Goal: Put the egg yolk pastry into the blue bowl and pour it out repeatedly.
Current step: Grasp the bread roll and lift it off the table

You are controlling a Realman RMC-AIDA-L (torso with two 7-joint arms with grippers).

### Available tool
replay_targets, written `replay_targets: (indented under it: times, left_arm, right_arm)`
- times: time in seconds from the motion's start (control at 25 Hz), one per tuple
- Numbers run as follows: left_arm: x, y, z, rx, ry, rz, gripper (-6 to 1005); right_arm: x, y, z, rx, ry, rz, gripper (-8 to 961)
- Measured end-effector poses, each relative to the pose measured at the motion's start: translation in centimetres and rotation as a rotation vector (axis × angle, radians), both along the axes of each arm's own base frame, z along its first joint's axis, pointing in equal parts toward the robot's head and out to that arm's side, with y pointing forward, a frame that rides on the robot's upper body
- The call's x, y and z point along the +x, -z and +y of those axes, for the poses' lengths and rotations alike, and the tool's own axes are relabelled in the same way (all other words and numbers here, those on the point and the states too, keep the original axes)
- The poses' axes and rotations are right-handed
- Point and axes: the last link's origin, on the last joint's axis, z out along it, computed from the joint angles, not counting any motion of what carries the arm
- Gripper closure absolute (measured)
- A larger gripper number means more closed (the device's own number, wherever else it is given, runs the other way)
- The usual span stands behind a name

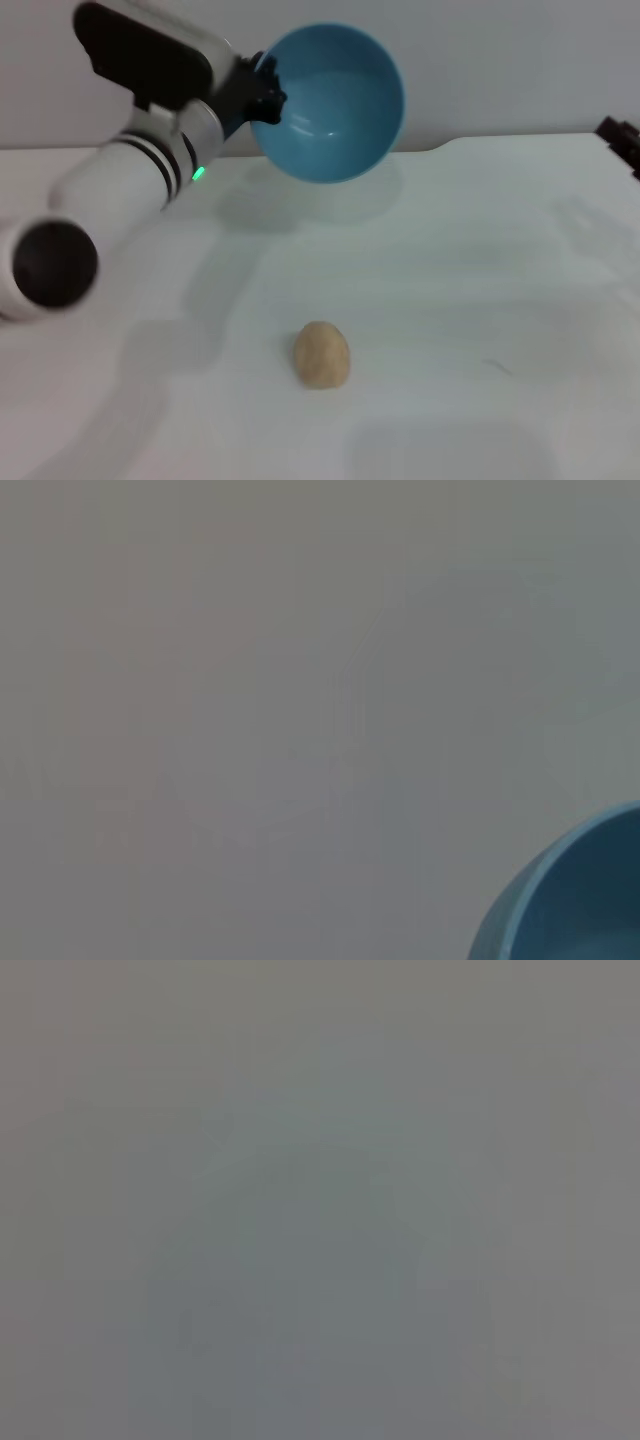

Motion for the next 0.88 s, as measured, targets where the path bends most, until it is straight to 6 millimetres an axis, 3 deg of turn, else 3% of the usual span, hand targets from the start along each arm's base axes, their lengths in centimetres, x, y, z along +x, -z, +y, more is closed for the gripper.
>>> replay_targets:
  times: [0.24, 0.36, 0.64, 0.68, 0.88]
  left_arm:
    - [-3.2, -2.0, 2.3, -0.168, -0.255, -0.095, 981]
    - [-6.0, -3.5, 2.8, -0.271, -0.433, -0.193, 981]
    - [-8.5, -4.6, 1.4, -0.395, -0.655, -0.167, 981]
    - [-8.7, -4.8, 0.9, -0.414, -0.705, -0.145, 981]
    - [-8.8, -5.0, -0.3, -0.475, -0.780, -0.133, 982]
  right_arm:
    - [-1.8, 2.1, 1.3, -0.160, -0.102, -0.154, 551]
    - [-3.4, 3.6, 2.3, -0.291, -0.158, -0.229, 547]
    - [-5.7, 5.6, 3.8, -0.547, -0.188, -0.413, 540]
    - [-6.4, 6.3, 4.1, -0.629, -0.191, -0.503, 539]
    - [-8.2, 7.3, 4.8, -0.728, -0.213, -0.623, 533]
